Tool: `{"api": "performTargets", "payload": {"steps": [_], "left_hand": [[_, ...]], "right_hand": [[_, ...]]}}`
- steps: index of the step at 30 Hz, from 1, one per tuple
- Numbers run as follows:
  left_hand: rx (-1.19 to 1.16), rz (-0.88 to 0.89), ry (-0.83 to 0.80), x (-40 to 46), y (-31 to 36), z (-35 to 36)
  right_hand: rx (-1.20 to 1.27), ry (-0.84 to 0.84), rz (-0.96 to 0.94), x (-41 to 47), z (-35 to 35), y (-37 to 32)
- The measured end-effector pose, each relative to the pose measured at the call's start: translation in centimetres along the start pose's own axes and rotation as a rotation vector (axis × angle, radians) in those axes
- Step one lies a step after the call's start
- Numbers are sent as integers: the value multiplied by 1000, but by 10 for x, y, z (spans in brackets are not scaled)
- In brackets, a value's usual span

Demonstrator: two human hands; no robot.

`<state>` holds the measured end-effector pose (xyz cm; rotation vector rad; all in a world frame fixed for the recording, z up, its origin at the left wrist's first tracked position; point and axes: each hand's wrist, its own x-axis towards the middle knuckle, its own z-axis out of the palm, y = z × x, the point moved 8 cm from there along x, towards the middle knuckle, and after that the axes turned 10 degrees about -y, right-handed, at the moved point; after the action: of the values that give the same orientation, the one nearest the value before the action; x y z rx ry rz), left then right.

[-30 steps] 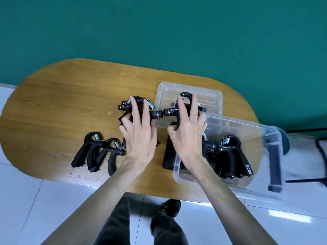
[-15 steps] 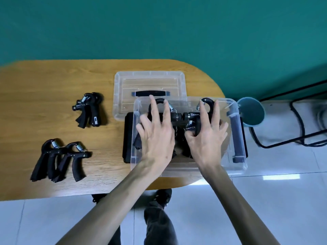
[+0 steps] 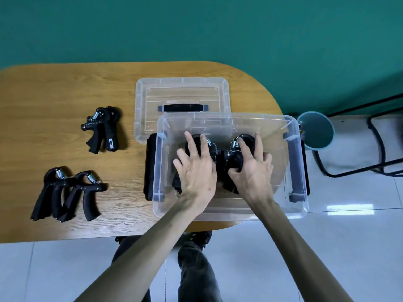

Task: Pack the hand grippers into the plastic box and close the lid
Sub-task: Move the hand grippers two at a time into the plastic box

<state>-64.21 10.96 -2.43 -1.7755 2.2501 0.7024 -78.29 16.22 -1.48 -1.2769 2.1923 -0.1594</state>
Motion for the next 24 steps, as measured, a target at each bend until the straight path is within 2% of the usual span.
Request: {"api": "performTargets", "payload": {"steps": [8, 15, 21, 24], "left_hand": [[88, -23, -12, 6, 2, 6], [58, -12, 22, 8, 0, 5], [58, 96, 108, -7, 0, -13], [62, 155, 164, -19, -4, -34]], "right_hand": [[-98, -54, -10, 9, 10, 4], [-134, -61, 2, 10, 12, 2], [-75, 86, -53, -3, 1, -14], [-16, 145, -138, -15, 0, -32]]}}
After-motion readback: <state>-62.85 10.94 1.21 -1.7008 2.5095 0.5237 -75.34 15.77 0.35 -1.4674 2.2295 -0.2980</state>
